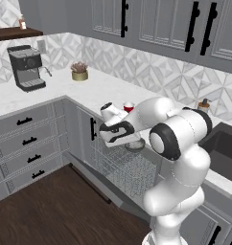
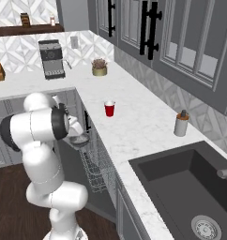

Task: Pick up the cup and bowl from the counter, place them in the dishwasher, and close the dishwasher door.

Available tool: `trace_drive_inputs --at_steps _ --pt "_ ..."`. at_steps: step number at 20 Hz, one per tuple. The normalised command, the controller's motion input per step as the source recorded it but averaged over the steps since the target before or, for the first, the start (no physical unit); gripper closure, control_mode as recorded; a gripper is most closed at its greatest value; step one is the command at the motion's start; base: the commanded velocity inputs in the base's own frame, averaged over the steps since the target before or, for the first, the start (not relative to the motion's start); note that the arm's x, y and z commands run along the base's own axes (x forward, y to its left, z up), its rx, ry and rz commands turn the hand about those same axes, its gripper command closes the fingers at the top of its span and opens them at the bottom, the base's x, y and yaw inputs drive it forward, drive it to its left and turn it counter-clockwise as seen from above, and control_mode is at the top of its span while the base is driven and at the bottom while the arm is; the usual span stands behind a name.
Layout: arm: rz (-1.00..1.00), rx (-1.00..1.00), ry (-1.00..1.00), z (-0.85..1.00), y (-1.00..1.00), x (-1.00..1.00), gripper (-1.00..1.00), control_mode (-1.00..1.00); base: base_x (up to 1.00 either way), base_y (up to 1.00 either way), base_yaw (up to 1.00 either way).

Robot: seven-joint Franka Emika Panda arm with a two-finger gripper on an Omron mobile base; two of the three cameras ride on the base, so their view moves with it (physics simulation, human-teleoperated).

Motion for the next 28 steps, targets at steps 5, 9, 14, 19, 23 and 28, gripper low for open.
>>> trace_drive_inputs --at_steps 5,9,14,19,23,28 --pt "-0.2 0.0 0.03 -0.03 0.01 0.08 1.0 -1.0 0.0 0.0 0.0" --pt "-0.28 -0.02 0.0 -0.03 0.17 0.11 1.0 -1.0 0.0 0.0 0.0" --pt "-0.24 -0.07 0.0 -0.1 0.37 0.02 1.0 -1.0 0.0 0.0 0.0" --pt "-0.03 -0.01 -0.04 -0.07 0.04 0.14 1.0 -1.0 0.0 0.0 0.0" --pt "-0.01 0.0 -0.05 -0.5 0.06 0.36 1.0 -1.0 0.0 0.0 0.0" --pt "0.0 0.0 -0.09 -0.63 0.0 0.59 1.0 -1.0 0.0 0.0 0.0"
